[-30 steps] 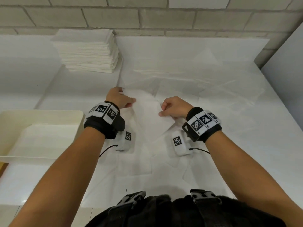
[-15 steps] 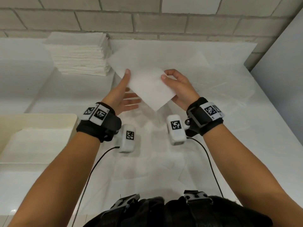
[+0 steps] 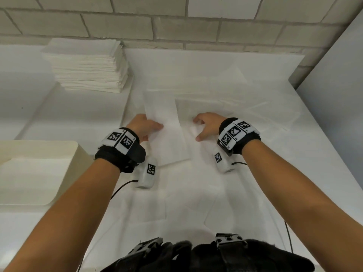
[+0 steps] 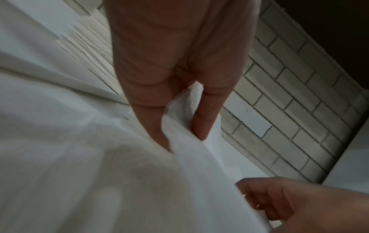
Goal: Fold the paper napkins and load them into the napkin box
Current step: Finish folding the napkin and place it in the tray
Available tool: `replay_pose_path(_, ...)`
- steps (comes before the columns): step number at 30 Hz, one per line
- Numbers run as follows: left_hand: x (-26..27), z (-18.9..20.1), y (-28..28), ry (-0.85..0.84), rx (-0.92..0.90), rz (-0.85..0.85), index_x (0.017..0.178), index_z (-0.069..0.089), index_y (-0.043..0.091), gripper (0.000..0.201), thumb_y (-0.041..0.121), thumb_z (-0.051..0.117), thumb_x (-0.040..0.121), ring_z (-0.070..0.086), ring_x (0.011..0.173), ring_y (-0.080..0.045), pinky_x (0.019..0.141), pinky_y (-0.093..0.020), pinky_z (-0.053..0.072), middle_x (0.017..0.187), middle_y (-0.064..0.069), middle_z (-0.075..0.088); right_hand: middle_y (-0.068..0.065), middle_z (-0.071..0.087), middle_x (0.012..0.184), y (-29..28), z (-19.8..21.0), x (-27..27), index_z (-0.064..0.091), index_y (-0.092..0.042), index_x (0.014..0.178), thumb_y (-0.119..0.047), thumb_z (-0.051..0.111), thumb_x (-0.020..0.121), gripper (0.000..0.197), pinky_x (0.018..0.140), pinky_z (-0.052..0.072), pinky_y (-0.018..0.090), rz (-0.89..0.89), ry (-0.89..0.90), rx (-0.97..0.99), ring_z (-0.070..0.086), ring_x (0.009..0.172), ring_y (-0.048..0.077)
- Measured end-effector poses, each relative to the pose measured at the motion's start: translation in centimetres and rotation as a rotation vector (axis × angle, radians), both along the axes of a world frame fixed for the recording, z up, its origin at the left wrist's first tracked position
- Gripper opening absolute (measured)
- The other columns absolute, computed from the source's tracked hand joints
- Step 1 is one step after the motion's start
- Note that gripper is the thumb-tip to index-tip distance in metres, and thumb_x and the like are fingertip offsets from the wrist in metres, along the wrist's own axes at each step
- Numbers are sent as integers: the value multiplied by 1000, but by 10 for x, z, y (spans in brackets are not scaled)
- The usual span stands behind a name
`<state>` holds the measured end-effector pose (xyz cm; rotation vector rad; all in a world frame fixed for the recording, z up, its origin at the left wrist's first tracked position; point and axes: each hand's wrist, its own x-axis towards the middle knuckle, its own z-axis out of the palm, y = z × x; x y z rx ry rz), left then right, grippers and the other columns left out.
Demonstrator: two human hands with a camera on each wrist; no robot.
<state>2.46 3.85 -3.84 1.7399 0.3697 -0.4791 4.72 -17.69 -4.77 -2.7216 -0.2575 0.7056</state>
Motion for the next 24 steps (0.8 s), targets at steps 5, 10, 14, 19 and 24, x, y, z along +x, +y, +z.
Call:
replay_pose_path(5, 3, -6, 3, -17, 67, 84, 100, 61, 5, 16, 4, 62, 84, 61, 90, -28, 85, -42, 51, 103, -14, 63, -3, 51, 104, 1, -2, 6, 58, -15, 107, -19, 71, 80, 30, 76, 41, 24, 48, 42, 23, 50, 98, 17)
replay_pose_path(10, 6, -3, 13, -129, 139, 200, 90, 58, 11, 5, 12, 60, 85, 60, 98, -32, 95, -47, 49, 100, -10, 61, -3, 53, 104, -10, 21, 13, 62, -13, 101, -19, 67, 85, 18, 69, 41, 20, -119, -64, 398, 50, 95, 14)
replay_pose_path(14, 6, -4, 19, -260, 197, 189, 101, 63, 2, 25, 23, 66, 86, 63, 98, -31, 92, -42, 50, 97, -11, 64, 2, 69, 98, -22, 49, 20, 67, -15, 92, -15, 73, 79, 14, 87, 53, 33, -330, -45, 841, 67, 90, 17)
replay_pose_path(19, 1, 1, 8, -248, 43, 175, 82, 64, 7, 18, 21, 73, 80, 65, 91, -28, 90, -42, 52, 95, -10, 68, 4, 72, 95, -20, 74, 20, 67, -6, 97, -9, 70, 79, 18, 84, 56, 35, -338, -41, 1076, 69, 89, 20)
replay_pose_path(24, -1, 12, -12, -291, -149, 93, 82, 69, 11, 10, 21, 73, 79, 69, 79, -20, 74, -31, 57, 84, -4, 73, 3, 72, 95, -8, 91, 17, 67, -5, 102, -8, 69, 78, 24, 79, 57, 30, -257, 16, 1140, 69, 89, 17)
